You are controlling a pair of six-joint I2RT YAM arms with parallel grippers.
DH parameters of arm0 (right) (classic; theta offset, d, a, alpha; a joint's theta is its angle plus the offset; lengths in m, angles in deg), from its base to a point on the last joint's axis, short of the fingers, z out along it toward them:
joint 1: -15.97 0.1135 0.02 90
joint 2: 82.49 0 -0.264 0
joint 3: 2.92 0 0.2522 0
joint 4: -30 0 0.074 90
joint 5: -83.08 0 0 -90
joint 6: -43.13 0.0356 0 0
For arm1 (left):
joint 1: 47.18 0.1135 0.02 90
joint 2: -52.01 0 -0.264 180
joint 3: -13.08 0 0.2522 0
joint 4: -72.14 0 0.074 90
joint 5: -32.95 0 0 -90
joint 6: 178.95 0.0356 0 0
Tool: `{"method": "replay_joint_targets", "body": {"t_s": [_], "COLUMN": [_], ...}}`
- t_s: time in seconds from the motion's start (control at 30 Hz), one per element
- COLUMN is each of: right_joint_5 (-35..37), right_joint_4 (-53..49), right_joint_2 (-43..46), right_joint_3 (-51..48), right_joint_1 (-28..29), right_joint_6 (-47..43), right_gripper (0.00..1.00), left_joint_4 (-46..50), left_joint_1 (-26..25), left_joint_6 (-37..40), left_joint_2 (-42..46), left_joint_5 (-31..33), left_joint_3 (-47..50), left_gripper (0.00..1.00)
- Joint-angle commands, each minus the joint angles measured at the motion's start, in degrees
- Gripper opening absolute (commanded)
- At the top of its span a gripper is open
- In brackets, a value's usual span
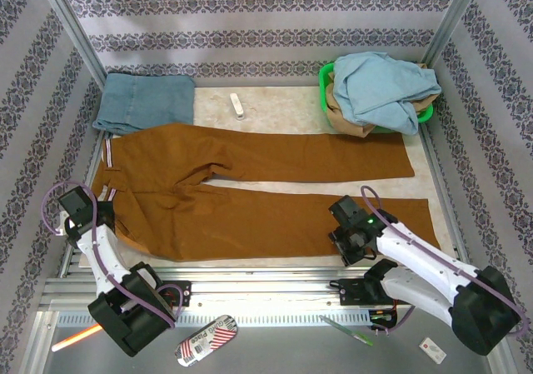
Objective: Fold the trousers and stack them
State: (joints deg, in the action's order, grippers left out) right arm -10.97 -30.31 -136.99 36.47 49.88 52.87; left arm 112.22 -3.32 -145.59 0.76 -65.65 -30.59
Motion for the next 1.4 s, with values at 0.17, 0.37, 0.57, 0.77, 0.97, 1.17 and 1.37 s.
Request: {"method": "replay_joint_targets", "body": {"t_s": [0.17, 0.37, 0.57, 0.77, 0.97, 1.17, 1.37], "right_joint_5": [2.5, 5.3, 5.2, 6.5, 6.8, 5.5, 4.9], "right_joint_4": [5.8, 2.3, -3.4, -11.2, -18.8, -25.1, -25.0], "right_joint_2": [-2.1, 3.5, 13.3, 19.1, 25.5, 32.6, 31.1], "right_joint_3": [-2.2, -0.1, 4.1, 10.6, 18.1, 22.6, 22.7], "right_joint_1": [-0.4, -0.6, -4.6, -5.4, -5.3, -5.3, -5.3], "right_joint_6": [1.5, -4.0, -13.0, -21.5, -28.1, -31.3, -36.4], "right_gripper": [0.36, 0.0, 0.0, 0.0, 0.0, 0.0, 0.0], "left_joint_4": [1.7, 4.1, 9.8, 15.2, 22.8, 31.7, 32.1], "left_joint_1": [-0.7, -0.7, -0.7, -0.7, -0.6, -0.6, -1.3], "left_joint_6": [0.0, -0.4, -0.3, -1.0, -0.7, 0.4, 1.2], "left_joint_2": [-0.2, 0.2, 1.3, 3.6, 8.3, 12.1, 12.8], "left_joint_5": [-2.0, -3.6, -3.6, -4.1, -2.2, -0.9, 0.4], "left_joint_3": [-4.9, -8.6, -15.3, -22.7, -31.1, -37.5, -36.2], "left_gripper": [0.0, 0.0, 0.0, 0.0, 0.0, 0.0, 0.0]}}
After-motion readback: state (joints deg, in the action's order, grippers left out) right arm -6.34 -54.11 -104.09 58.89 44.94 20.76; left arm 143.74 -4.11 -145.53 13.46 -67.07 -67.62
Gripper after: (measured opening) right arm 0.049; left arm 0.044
